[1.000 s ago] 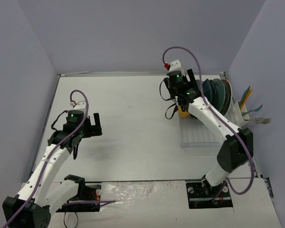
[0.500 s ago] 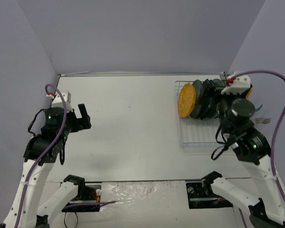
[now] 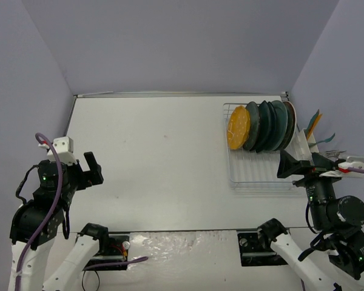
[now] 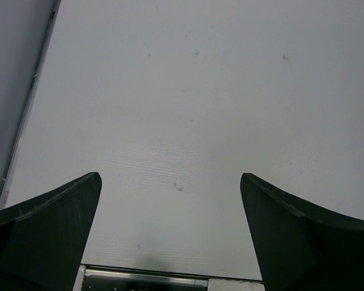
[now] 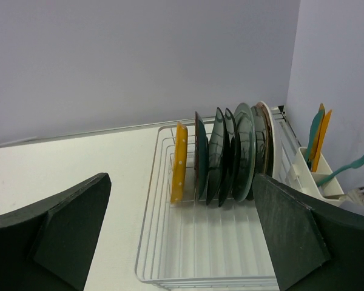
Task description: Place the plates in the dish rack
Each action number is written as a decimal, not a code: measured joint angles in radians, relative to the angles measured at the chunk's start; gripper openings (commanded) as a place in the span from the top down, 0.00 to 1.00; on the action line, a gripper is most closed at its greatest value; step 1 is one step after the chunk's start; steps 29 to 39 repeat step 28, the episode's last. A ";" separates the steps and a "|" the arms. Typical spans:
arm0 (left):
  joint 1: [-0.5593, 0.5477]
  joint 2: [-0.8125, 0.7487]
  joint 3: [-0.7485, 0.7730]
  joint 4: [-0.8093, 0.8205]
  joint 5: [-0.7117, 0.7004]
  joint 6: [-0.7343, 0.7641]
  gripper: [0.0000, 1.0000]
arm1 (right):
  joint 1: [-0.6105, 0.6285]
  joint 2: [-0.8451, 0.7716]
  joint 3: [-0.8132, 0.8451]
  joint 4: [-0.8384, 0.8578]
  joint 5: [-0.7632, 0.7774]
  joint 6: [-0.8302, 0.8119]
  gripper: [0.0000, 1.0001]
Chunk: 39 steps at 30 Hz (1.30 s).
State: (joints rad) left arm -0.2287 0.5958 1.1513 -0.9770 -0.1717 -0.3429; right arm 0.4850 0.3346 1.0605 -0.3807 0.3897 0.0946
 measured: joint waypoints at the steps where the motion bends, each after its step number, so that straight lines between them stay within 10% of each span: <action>1: 0.000 -0.012 0.000 -0.012 -0.005 -0.002 0.03 | 0.000 -0.014 -0.002 -0.013 0.006 0.014 0.00; 39: 0.000 -0.016 -0.001 -0.070 -0.035 -0.022 0.03 | 0.003 -0.072 -0.055 -0.118 0.026 0.063 0.00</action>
